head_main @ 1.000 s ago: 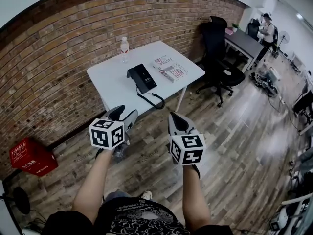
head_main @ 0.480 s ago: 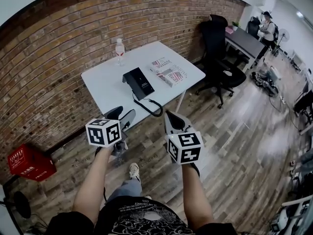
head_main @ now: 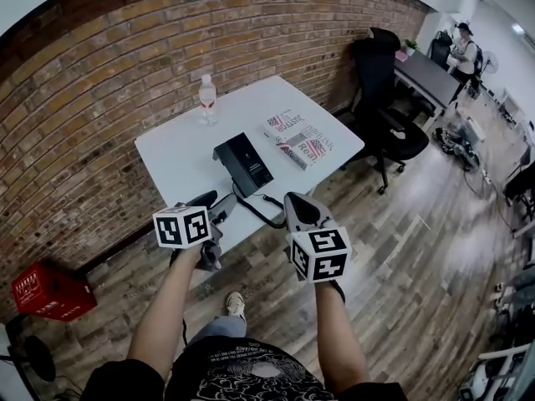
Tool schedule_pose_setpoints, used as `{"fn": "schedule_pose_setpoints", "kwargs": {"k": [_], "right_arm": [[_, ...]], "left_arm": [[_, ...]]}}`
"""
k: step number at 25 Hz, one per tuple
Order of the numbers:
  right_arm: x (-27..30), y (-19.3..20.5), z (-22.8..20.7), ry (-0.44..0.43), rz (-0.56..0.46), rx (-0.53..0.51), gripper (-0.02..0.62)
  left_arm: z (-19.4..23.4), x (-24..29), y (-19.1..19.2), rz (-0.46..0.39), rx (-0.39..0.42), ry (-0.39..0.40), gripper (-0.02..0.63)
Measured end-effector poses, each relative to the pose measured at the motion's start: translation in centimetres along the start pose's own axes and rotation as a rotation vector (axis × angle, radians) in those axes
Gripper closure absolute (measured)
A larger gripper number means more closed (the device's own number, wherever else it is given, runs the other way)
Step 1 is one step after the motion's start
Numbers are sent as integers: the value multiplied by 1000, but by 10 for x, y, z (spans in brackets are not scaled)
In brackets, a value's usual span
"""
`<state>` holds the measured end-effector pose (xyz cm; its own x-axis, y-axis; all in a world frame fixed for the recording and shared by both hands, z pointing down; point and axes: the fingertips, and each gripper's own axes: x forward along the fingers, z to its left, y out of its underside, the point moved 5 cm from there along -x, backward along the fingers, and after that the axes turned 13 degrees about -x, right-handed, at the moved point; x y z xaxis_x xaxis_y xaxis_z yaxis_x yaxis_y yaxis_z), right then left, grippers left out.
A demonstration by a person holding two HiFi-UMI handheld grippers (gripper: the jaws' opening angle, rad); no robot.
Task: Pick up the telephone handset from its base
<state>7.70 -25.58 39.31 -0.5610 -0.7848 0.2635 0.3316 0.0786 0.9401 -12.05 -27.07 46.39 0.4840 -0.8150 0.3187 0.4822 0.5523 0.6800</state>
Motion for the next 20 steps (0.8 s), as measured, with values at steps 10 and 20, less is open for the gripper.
{"fn": "schedule_pose_setpoints", "kwargs": {"k": [10,20], "right_arm": [[78,-3,-19,-1,69,-6,595],[129,6,-33,24,126,23,595]], "left_arm": [[68,67,-18,81,-293,86,382],[116,126,-25,154,-435,119,382]]}}
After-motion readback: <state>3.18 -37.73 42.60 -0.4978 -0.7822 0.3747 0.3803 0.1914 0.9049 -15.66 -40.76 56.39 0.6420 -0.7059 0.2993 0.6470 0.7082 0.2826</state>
